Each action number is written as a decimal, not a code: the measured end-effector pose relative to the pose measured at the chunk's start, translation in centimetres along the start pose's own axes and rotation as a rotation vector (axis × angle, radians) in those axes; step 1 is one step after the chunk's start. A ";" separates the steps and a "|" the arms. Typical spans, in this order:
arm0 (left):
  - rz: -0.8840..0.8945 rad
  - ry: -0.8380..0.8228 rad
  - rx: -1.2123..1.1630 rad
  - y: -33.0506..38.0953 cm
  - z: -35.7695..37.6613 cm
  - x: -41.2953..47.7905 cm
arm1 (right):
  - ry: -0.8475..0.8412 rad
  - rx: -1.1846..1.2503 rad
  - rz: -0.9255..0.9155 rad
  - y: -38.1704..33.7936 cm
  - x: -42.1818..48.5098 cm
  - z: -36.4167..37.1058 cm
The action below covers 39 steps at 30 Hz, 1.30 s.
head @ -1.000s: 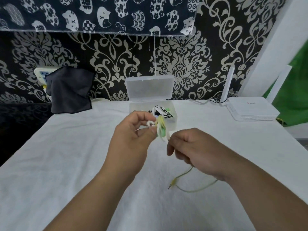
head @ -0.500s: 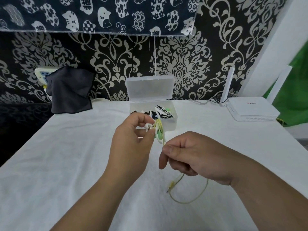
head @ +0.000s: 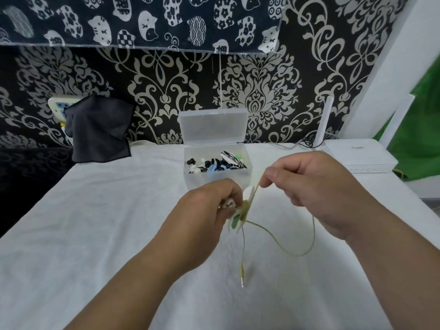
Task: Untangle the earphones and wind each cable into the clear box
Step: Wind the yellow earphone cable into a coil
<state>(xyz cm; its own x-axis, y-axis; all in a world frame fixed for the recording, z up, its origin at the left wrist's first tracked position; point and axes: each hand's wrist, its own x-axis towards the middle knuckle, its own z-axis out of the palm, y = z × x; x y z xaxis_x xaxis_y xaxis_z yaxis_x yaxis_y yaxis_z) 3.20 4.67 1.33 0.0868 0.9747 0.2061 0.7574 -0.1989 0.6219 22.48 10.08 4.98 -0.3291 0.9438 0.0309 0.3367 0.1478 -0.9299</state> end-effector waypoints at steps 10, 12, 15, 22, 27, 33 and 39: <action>-0.066 -0.058 -0.724 0.3 -0.6 0.3 | -0.007 -0.156 0.087 1.8 0.8 1.3; -0.106 0.036 -0.840 0.2 -0.7 0.4 | -0.147 -0.116 0.147 1.9 0.5 2.0; -0.177 0.157 -0.907 0.0 -0.6 0.7 | -0.294 -0.032 0.155 1.5 0.1 2.9; -0.269 0.350 -0.820 -0.1 -0.6 0.9 | -0.490 0.069 0.131 0.7 -0.5 2.9; -0.276 0.346 -0.646 -0.3 -0.7 0.8 | -0.490 0.084 0.115 0.3 -0.7 2.6; -0.207 0.358 -0.476 0.2 -0.4 0.5 | -0.541 0.010 0.101 0.1 -0.8 3.0; -0.112 0.241 -0.229 -0.6 -0.3 0.3 | -0.299 0.209 0.089 -0.4 -0.4 2.1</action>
<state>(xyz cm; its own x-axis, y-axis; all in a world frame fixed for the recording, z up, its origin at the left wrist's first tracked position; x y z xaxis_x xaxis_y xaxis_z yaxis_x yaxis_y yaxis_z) 2.57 5.06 1.24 -0.1641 0.9451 0.2824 0.5868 -0.1366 0.7981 20.65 8.99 4.59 -0.5598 0.8178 -0.1334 0.1982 -0.0241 -0.9799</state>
